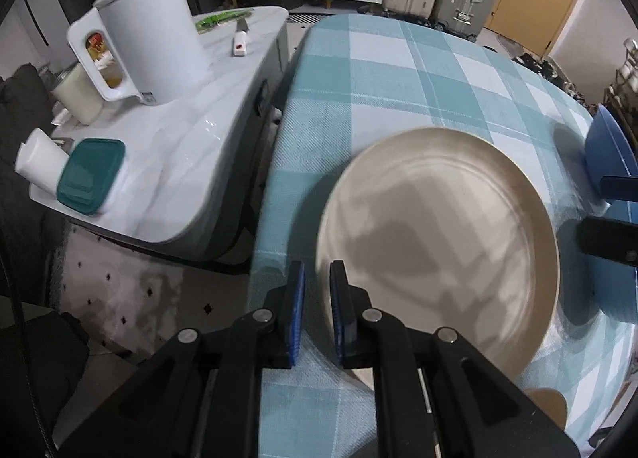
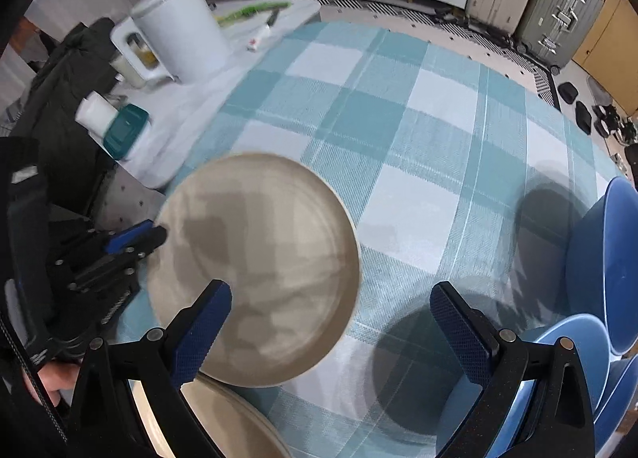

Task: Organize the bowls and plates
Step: 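Close the right tool on the cream plate rim beside the left tool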

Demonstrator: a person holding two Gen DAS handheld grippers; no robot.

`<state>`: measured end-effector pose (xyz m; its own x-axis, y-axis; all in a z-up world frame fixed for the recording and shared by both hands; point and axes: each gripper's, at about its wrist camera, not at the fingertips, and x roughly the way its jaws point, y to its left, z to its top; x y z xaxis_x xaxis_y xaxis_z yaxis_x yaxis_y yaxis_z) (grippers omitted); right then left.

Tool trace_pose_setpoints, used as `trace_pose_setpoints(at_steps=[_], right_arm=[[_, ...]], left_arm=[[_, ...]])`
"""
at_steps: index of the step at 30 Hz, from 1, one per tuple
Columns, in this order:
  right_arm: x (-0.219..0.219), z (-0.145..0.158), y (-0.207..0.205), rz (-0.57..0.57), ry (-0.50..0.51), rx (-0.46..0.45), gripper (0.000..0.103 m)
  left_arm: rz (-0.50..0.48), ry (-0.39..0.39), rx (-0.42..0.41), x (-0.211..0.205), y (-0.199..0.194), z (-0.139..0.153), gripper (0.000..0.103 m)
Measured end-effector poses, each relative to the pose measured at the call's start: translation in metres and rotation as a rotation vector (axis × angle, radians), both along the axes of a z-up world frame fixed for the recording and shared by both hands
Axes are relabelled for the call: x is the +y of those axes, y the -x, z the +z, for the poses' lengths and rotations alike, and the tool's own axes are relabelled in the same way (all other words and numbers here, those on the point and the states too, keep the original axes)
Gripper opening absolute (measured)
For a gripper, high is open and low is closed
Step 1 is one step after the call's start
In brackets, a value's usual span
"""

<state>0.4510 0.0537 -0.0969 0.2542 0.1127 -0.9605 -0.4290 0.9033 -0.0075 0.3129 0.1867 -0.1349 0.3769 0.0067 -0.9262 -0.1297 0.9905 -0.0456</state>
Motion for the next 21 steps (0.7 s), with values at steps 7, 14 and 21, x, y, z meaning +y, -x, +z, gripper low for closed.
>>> trace_pose_setpoints(at_steps=[7,14,21], right_arm=[[0.008,-0.023,-0.002,0.008,0.097,0.017,0.102],[0.010,-0.043,-0.002,-0.007,0.135,0.051,0.102],[0.005,-0.051,-0.004,-0.028,0.138,0.069,0.101]], left_arm=[[0.010,0.015,0.016,0.002,0.002,-0.001,0.011],[0.019,0.021,0.033,0.003,0.006,-0.006,0.026],[0.002,-0.005,0.042,0.003,0.007,-0.009,0.039]])
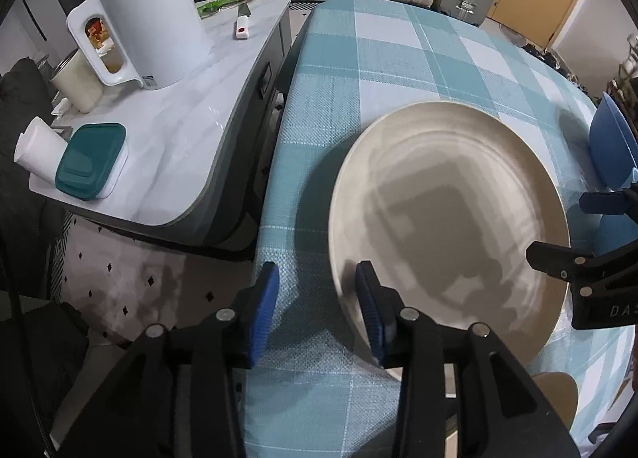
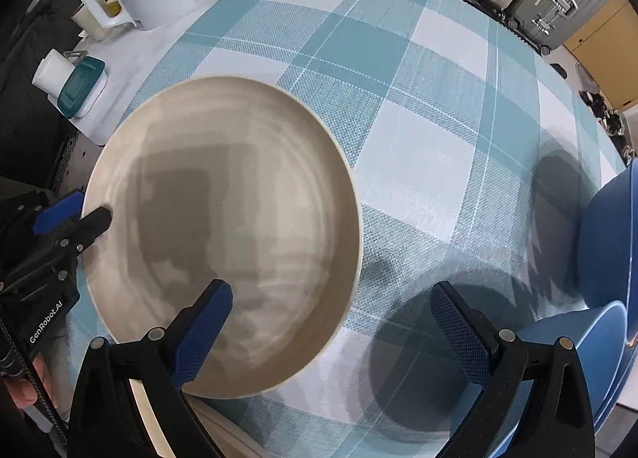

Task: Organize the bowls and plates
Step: 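Close the right tool on the cream plate rim beside the left tool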

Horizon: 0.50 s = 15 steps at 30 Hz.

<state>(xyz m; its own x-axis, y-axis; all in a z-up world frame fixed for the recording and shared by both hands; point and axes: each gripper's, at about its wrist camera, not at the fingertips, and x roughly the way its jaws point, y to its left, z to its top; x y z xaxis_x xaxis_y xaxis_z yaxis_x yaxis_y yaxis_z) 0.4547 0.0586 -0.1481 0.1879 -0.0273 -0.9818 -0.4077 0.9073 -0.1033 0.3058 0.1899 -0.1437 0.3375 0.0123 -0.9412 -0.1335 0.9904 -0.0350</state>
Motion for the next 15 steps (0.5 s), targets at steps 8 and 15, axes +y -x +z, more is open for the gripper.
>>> trace_pose_setpoints(at_steps=[8,15], right_arm=[[-0.014,-0.013,-0.004,-0.062,-0.072,0.059,0.064],[-0.023,-0.006,-0.002,-0.072,-0.115,0.045,0.043]], left_arm=[[0.000,0.025,0.011,0.000,0.002,-0.003,0.044],[-0.002,0.016,0.014,0.001,0.001,-0.003,0.044]])
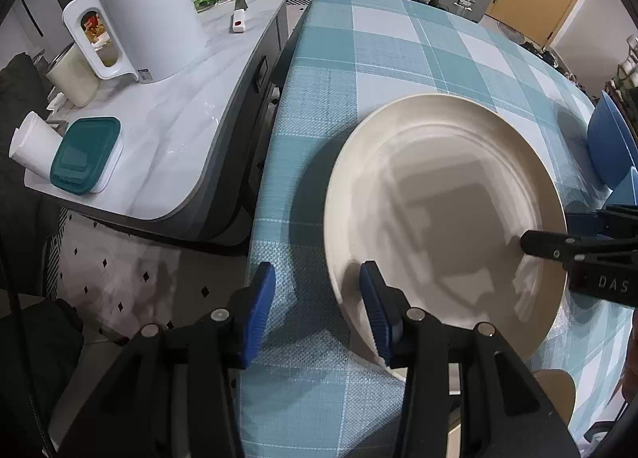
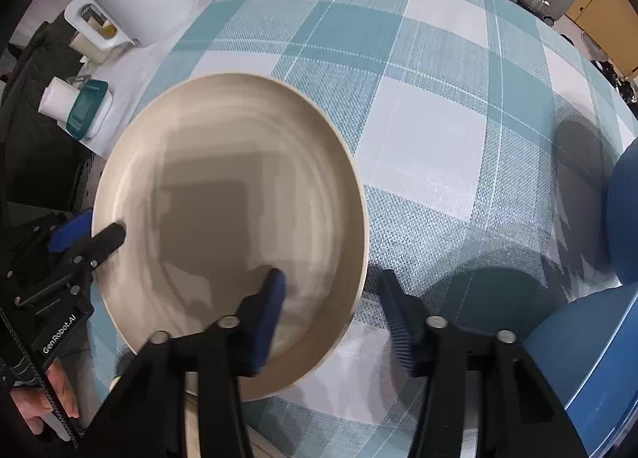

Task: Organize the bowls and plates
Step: 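Close the right tool on the cream plate rim beside the left tool, then lift the cream plate with both tools and carry it over the plate stack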

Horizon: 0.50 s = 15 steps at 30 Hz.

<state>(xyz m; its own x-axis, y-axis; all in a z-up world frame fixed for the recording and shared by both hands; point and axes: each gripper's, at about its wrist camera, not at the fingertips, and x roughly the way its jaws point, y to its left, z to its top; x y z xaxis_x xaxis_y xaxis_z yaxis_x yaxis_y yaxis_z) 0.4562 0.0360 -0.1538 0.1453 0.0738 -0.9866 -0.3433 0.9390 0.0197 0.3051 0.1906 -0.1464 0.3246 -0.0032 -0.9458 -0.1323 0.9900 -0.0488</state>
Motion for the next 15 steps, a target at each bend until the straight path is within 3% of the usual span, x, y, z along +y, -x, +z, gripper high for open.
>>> trace_pose_setpoints(at_steps=[2,15], right_arm=[[-0.002,0.002,0.002,-0.005,-0.013,0.001,0.035],[-0.019,0.012,0.016,-0.030,-0.029,-0.024,0.015]], left_arm=[[0.000,0.003,0.001,0.000,0.001,0.000,0.044],[-0.002,0.013,0.015,-0.004,0.001,-0.002,0.047]])
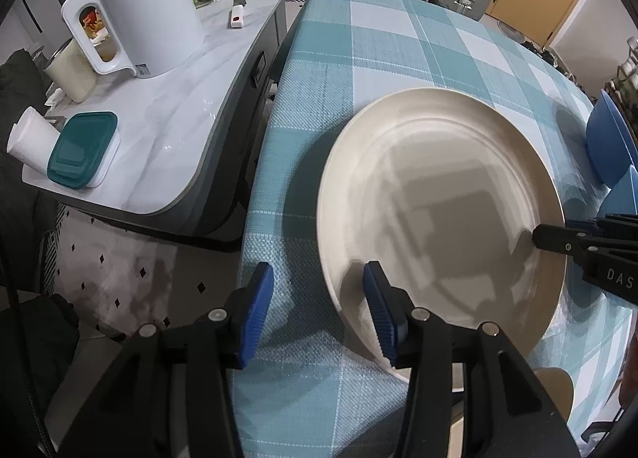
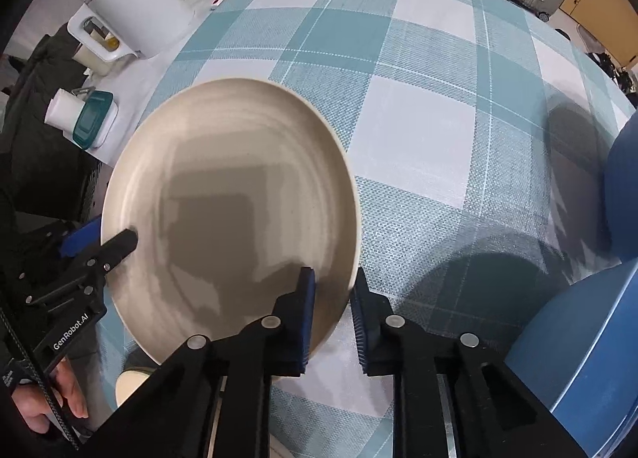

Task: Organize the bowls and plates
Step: 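Lift the cream plate with both tools and carry it over the plate stack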

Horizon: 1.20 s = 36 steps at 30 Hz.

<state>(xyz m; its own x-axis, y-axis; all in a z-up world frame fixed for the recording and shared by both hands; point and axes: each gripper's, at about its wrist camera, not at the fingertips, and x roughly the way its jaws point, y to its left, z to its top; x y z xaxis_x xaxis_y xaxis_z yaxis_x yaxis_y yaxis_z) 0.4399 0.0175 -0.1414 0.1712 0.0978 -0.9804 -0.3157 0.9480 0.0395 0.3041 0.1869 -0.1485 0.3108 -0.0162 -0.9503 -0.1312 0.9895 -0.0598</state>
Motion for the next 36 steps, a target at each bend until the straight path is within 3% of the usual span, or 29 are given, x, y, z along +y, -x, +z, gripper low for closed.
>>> trace_pose_setpoints(at_steps=[4,7,9,12,36], right_arm=[[-0.002,0.002,0.003,-0.004,-0.001,-0.009,0.013],[0.000,0.002,0.002,-0.011,-0.016,-0.009,0.012],[0.001,0.002,0.003,-0.012,-0.032,-0.007,0.012],[-0.002,0.005,0.005,-0.005,-0.040,-0.009,0.011],[-0.011,0.033,0.022,-0.028,-0.078,-0.107,0.011]], left_arm=[[-0.005,0.078,-0.003,0.001,0.001,-0.001,0.045],[0.001,0.045,-0.002,-0.002,0.002,-0.001,0.041],[0.000,0.068,-0.006,-0.002,0.002,0.000,0.021],[0.025,0.056,-0.017,0.000,0.003,0.003,0.014],[0.008,0.012,-0.047,-0.008,0.014,0.028,0.013]])
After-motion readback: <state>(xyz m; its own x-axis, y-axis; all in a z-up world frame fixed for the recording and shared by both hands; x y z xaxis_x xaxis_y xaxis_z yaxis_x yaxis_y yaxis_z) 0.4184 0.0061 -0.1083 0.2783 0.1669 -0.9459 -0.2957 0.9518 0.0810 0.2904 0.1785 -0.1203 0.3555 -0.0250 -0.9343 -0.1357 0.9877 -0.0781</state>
